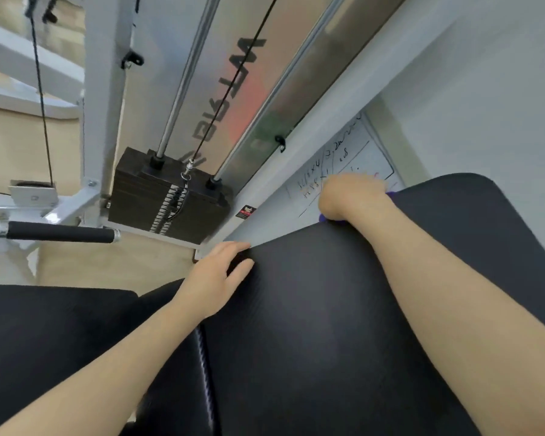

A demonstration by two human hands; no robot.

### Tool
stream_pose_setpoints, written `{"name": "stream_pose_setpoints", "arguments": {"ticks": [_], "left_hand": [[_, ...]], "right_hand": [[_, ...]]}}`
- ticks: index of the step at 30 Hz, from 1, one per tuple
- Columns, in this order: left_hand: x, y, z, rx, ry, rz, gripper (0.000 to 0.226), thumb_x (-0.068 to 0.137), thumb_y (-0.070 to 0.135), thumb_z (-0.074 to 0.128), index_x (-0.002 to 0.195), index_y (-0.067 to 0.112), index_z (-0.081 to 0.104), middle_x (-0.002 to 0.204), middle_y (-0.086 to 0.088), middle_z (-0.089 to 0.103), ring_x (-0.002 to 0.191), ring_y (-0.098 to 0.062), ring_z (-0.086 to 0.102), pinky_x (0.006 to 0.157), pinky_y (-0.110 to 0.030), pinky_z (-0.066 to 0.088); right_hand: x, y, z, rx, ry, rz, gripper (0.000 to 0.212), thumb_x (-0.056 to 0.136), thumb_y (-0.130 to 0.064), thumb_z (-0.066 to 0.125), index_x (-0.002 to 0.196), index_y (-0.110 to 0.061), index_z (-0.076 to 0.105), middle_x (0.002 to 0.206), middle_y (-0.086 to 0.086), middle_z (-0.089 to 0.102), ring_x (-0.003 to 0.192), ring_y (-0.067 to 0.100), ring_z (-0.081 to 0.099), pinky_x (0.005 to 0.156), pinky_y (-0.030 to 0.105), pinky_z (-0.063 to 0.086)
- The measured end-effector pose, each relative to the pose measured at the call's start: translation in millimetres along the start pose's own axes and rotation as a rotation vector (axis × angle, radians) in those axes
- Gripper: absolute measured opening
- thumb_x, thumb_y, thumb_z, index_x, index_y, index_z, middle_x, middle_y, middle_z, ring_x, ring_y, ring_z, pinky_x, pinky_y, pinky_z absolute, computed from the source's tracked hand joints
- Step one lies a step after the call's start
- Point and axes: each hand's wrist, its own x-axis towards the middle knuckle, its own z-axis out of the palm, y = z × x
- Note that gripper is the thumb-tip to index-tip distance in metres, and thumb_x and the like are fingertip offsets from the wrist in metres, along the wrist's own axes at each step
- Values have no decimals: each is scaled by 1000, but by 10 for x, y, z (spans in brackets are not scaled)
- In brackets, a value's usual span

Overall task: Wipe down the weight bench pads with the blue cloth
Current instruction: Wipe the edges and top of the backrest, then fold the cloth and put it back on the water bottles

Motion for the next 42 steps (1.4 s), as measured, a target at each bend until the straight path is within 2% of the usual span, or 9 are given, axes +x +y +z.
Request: {"name": "stream_pose_setpoints", "arguments": {"ticks": [4, 11, 14, 19, 24, 30, 34, 38, 42], "left_hand": [[82, 259, 71, 10, -15, 12, 53, 83, 34, 63, 132, 22, 47, 128, 4, 53, 118, -13, 48, 99, -25, 36], [53, 302, 119, -29, 11, -125, 36, 81, 26, 67, 111, 19, 49, 109, 3, 57, 110, -20, 54, 88, -32, 42], [29, 292, 117, -14, -15, -175, 59, 83, 31, 65, 134, 15, 40, 135, -1, 49, 126, -18, 44, 103, -31, 35], [78, 465, 26, 17, -73, -232, 71, 81, 28, 68, 139, 11, 33, 139, -8, 46, 128, -21, 43, 106, -33, 33], [-9, 750, -65, 14, 50, -61, 54, 89, 11, 55, 138, 17, 35, 133, -1, 50, 124, -18, 47, 101, -29, 36], [-358, 1319, -139, -618, -8, -54, 29, 94, 31, 34, 106, 31, 60, 110, -4, 65, 103, -20, 60, 89, -38, 46], [-668, 1683, 16, -415, -44, 115, 19, 96, 21, 43, 103, 25, 61, 102, 7, 66, 94, -5, 60, 82, -19, 47], [-912, 1997, 168, -252, -27, 224, 25, 95, 13, 46, 93, 33, 62, 93, 14, 68, 89, 0, 61, 80, -16, 47], [-1304, 2388, 398, -68, -55, 385, 24, 93, 17, 48, 91, 38, 60, 94, 33, 63, 90, 9, 57, 77, -3, 40]], "right_hand": [[-72, 187, 15, 109, 155, 27, 27, 82, -14, 45, 107, -14, 57, 113, 8, 56, 108, 31, 47, 85, 35, 35], [-307, -720, 371, 147, 242, -306, 30, 89, -25, 42, 113, -17, 57, 112, 5, 56, 105, 30, 46, 76, 36, 32], [-231, -258, 240, 87, 313, -235, 30, 88, -20, 42, 113, -16, 57, 116, 6, 56, 110, 32, 44, 90, 41, 31], [-327, 611, 75, 82, 568, -68, 21, 85, -17, 44, 94, -15, 62, 104, 4, 57, 103, 30, 42, 88, 39, 30], [-787, 250, 341, 559, 474, -428, 23, 85, -23, 46, 101, -26, 62, 107, 0, 57, 99, 26, 47, 80, 35, 38], [-1263, 380, 906, 1258, 436, -591, 50, 75, -16, 64, 123, -23, 52, 123, -5, 51, 116, 11, 43, 100, 23, 36], [-1693, 686, 1165, 1632, 407, -511, 67, 75, -21, 71, 132, -27, 37, 129, -13, 39, 116, -4, 42, 94, 8, 36], [-1996, 1026, 1438, 1962, 428, -355, 35, 91, -17, 52, 126, -23, 49, 122, -12, 55, 112, 1, 53, 99, 26, 42], [-2400, 1359, 1773, 1721, 446, -384, 32, 87, -10, 59, 118, -19, 61, 111, -6, 66, 104, 3, 59, 96, 27, 46]]}}
